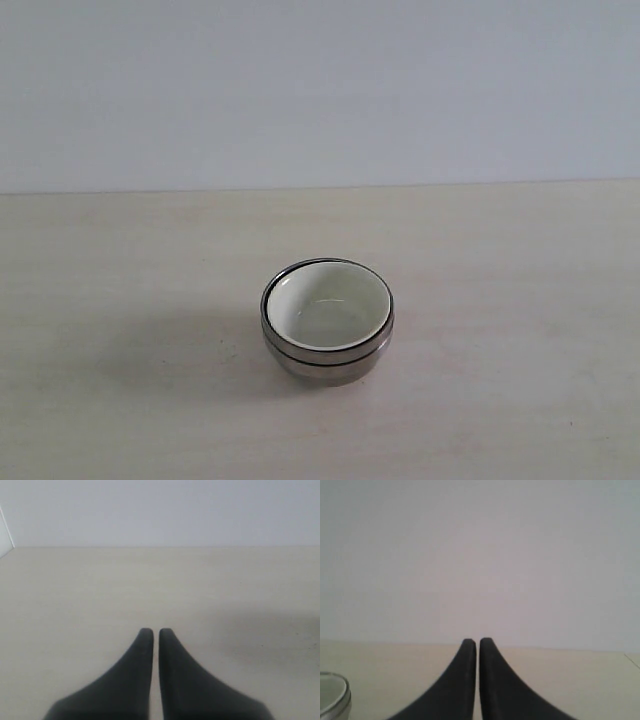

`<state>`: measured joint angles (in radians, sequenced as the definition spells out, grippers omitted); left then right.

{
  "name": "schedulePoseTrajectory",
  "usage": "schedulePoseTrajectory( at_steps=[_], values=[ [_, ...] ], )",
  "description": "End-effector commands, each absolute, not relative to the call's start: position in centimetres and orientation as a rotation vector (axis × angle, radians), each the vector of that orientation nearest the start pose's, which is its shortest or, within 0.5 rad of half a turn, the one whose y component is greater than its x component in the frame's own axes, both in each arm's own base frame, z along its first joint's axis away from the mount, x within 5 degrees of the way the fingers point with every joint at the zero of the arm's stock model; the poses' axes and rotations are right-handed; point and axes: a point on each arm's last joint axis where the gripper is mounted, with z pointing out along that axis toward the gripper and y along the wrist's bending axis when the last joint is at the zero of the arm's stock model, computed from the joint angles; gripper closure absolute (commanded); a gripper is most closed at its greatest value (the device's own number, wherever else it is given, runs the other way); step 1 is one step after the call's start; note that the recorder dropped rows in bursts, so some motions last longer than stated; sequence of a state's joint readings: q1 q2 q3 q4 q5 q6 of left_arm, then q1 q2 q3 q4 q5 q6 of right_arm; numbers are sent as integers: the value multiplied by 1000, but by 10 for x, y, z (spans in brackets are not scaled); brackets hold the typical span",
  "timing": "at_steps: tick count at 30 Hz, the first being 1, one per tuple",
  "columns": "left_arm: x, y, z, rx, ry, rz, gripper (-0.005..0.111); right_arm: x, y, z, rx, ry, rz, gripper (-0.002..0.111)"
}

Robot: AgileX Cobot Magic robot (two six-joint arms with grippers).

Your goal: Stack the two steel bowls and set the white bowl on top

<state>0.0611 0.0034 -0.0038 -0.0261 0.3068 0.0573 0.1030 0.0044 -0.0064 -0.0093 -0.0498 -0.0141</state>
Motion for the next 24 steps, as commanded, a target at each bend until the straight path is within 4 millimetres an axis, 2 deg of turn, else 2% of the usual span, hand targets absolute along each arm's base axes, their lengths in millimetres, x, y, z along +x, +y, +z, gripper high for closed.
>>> schedulePoseTrajectory(
  at_steps=[1,8,11,15,24],
  values=[
    [54,2,185,-26,1790,55,103,56,5,203,-129,1588,17,108],
    [54,2,185,-26,1790,55,103,54,4,184,-21,1806,105,108],
    [54,2,185,-26,1790,55,103,54,4,184,-29,1806,100,108],
    [54,2,185,-26,1790,55,103,53,4,182,-125,1821,26,108],
    [54,2,185,-26,1790,55,103,53,4,181,-120,1837,30,108]
  ],
)
